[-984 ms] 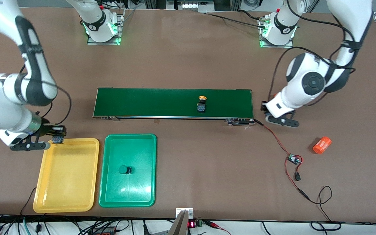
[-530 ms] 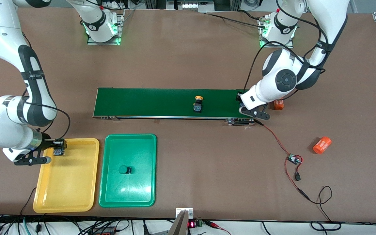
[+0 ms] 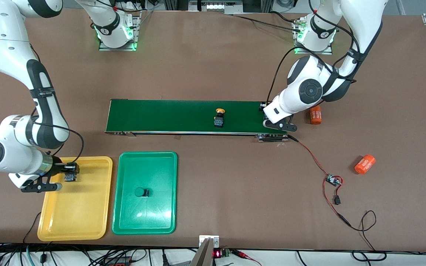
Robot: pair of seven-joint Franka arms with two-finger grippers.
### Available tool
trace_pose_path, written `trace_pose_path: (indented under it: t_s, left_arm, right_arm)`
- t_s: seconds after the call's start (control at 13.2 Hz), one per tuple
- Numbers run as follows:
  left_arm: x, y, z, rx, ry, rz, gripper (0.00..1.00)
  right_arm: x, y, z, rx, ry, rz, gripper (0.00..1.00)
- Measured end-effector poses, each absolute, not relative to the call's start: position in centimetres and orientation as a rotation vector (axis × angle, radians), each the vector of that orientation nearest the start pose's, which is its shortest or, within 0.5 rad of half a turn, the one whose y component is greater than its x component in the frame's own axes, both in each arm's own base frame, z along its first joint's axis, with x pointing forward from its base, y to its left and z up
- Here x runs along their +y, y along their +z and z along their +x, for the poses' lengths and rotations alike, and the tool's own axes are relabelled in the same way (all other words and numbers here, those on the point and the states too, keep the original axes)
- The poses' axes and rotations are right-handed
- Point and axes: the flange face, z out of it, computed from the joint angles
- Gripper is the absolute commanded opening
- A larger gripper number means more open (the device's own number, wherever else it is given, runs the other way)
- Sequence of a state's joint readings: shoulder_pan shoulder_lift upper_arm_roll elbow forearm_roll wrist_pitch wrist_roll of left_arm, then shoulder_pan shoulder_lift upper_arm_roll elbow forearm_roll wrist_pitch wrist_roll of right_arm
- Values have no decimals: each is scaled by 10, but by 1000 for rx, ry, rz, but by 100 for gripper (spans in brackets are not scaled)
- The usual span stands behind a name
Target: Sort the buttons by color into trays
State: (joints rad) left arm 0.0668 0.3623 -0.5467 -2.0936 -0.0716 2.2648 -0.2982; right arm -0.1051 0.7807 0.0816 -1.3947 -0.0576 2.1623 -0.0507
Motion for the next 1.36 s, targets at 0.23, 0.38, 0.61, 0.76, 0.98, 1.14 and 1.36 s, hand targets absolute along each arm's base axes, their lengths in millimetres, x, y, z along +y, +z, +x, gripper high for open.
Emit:
trace_pose_path:
  t_s: [0.23, 0.38, 0.61, 0.76, 0.98, 1.14, 1.36]
  left_arm:
    - [-258, 255, 504, 183, 374, -3283, 11]
    - [-257, 247, 505, 193, 381, -3275, 100]
    - [-257, 246, 509, 194, 340, -3286, 100]
    - [-243, 258, 522, 145, 275, -3292, 100]
    - [-160, 291, 558, -84, 152, -3265, 100]
    - [-108, 296, 564, -174, 185, -3245, 100]
    - [-68, 272, 551, -104, 277, -3241, 100]
  right_arm:
    - [82, 245, 724, 54, 72, -3134, 12]
    - [155, 243, 711, 123, 82, -3141, 12]
    - [175, 241, 706, 159, 83, -3148, 28]
    - [161, 239, 709, 189, 86, -3151, 61]
    - [155, 229, 709, 202, 108, -3154, 77]
    - [155, 224, 708, 200, 117, -3155, 89]
    - [156, 227, 709, 199, 113, -3154, 100]
